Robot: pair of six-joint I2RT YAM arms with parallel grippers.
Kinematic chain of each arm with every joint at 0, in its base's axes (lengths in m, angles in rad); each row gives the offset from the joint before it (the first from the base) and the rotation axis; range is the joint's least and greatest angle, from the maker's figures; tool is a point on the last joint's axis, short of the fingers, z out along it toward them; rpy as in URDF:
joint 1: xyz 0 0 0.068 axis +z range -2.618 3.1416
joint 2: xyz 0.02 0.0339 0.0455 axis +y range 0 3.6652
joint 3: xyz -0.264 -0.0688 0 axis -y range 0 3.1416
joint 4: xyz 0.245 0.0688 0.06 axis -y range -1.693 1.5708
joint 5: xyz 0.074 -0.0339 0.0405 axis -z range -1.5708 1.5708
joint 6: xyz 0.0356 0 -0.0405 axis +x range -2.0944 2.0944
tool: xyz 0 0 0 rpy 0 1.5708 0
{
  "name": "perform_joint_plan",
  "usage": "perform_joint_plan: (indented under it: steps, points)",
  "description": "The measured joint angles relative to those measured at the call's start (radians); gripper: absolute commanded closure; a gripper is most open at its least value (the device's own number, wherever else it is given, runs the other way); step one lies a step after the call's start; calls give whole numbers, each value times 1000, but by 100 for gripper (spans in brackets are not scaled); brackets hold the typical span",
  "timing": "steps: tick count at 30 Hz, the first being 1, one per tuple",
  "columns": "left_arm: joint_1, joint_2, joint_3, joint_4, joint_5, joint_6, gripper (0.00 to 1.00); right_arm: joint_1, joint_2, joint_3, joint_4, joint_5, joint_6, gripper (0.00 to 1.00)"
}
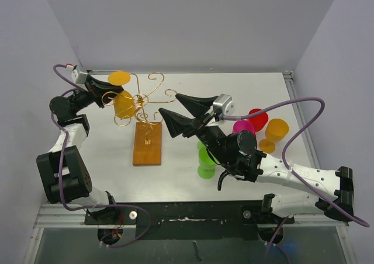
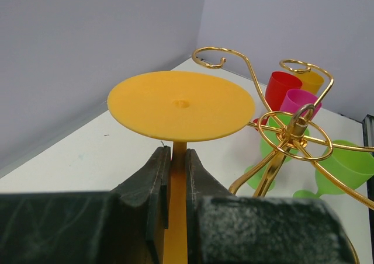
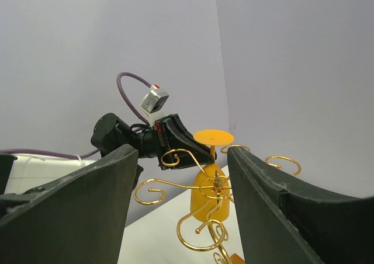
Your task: Place the wine glass upside down on the wine glass rack
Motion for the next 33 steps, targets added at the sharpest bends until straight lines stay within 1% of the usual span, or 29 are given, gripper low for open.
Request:
perform_joint_plan:
  steps: [10, 17, 25, 33]
  points:
    - [0, 37, 0, 23, 19, -13, 100, 0, 0, 0, -4, 0, 4, 37]
    - [-13, 99, 21, 85, 43, -41, 100, 0, 0, 0, -5, 0, 4, 37]
    - [-52, 162, 92, 183, 60, -152, 100, 0, 0, 0, -5, 1, 3, 37]
    - [-58, 199, 126, 258, 76, -239, 100, 0, 19, 16, -11, 1, 3, 37]
